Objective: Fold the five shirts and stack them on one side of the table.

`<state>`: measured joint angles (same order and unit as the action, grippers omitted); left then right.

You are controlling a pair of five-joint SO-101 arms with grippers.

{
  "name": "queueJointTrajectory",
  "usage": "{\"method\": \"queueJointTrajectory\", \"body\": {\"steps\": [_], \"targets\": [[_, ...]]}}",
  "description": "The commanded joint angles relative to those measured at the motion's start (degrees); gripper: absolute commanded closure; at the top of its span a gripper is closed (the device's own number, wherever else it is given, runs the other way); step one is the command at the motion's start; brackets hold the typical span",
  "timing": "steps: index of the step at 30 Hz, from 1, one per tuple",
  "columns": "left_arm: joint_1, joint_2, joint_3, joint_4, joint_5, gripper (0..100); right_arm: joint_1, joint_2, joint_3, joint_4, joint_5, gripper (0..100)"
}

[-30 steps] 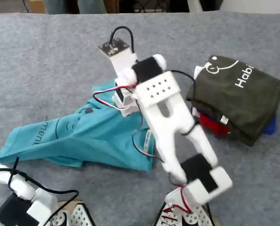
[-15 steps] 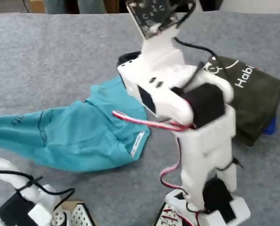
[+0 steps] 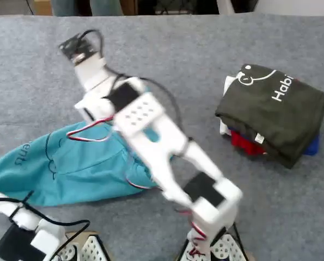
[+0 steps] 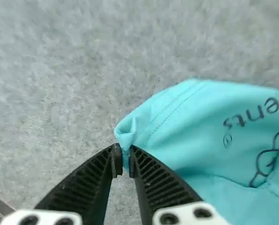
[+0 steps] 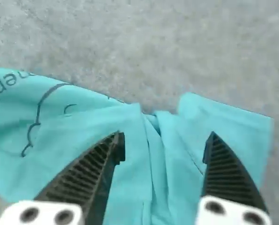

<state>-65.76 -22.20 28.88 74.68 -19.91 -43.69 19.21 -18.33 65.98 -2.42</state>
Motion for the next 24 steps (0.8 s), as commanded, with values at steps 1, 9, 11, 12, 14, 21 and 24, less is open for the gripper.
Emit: {"method": "queueJointTrajectory", "body": {"steps": [1, 9, 11, 12, 14, 21, 24], "targets": [[-1.45, -2.99, 4.53, -3.34, -2.46, 97, -1.41, 10.24, -7.69, -2.99, 0.62, 74.1], [-1.36, -5.98, 5.67, -3.43, -2.64, 97, -1.85, 32.57, -34.24, 8.18, 0.18, 73.3], [-1.54, -5.8, 5.85, -4.4, -2.64, 97, -1.76, 36.88, -41.54, 12.48, 0.18, 71.7], [-1.71, -5.8, 6.29, -5.1, -2.64, 97, -1.67, 38.99, -45.14, 14.51, 0.18, 71.4], [-1.8, -5.89, 7.6, -6.59, -2.73, 97, -1.67, 42.68, -52.35, 18.9, 0.26, 71.4], [-1.89, -5.98, 8.92, -7.03, -2.73, 97, -1.93, 52.79, -74.24, 28.4, 0.62, 71.6], [-1.98, -5.98, 8.66, -7.03, -2.73, 97, -2.9, 53.49, -77.49, 30.51, 0.7, 71.6]]}}
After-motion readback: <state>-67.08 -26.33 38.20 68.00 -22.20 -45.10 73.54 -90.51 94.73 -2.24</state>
